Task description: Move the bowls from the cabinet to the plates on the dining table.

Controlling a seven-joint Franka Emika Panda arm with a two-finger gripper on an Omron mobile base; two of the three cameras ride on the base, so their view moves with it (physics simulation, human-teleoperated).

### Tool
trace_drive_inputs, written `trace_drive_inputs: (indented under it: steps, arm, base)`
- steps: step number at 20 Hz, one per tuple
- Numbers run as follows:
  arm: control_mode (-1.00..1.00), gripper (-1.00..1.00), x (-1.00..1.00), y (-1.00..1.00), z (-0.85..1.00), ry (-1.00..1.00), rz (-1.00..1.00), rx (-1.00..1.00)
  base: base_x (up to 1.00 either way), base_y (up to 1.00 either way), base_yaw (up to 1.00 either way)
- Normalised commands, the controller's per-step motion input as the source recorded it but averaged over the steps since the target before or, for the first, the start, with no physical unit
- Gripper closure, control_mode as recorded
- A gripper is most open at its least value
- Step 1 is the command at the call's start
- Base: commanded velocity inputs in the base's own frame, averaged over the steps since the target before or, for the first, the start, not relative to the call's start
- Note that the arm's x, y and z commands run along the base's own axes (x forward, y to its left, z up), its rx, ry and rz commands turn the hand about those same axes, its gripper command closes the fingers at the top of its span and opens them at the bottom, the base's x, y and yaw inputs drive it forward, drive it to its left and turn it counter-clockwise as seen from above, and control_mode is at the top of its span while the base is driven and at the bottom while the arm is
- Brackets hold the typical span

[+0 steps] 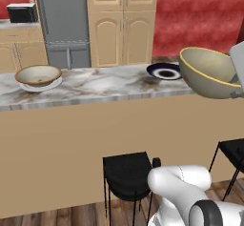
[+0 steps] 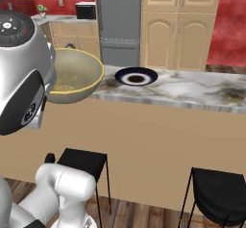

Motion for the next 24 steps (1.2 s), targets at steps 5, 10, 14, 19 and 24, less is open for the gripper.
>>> trace_drive_inputs:
  steps: [5,10,14,19,24]
  arm:
    - [1.00,1.00,0.00,0.00,0.00,0.00,0.00,0.00]
    - [1.00,1.00,0.00,0.00,0.00,0.00,0.00,0.00]
    - [1.00,1.00,0.00,0.00,0.00,0.00,0.00,0.00]
    - [1.00,1.00,0.00,0.00,0.00,0.00,0.00,0.00]
    - [1.00,1.00,0.00,0.00,0.00,0.00,0.00,0.00]
  base:
    - [0.53,0.25,-0.06]
    - [0.55,0.36,-0.07]
    - [0.62,0.25,-0.08]
    - [0.94,0.35,-0.11]
    - [0.99,0.52,-0.10]
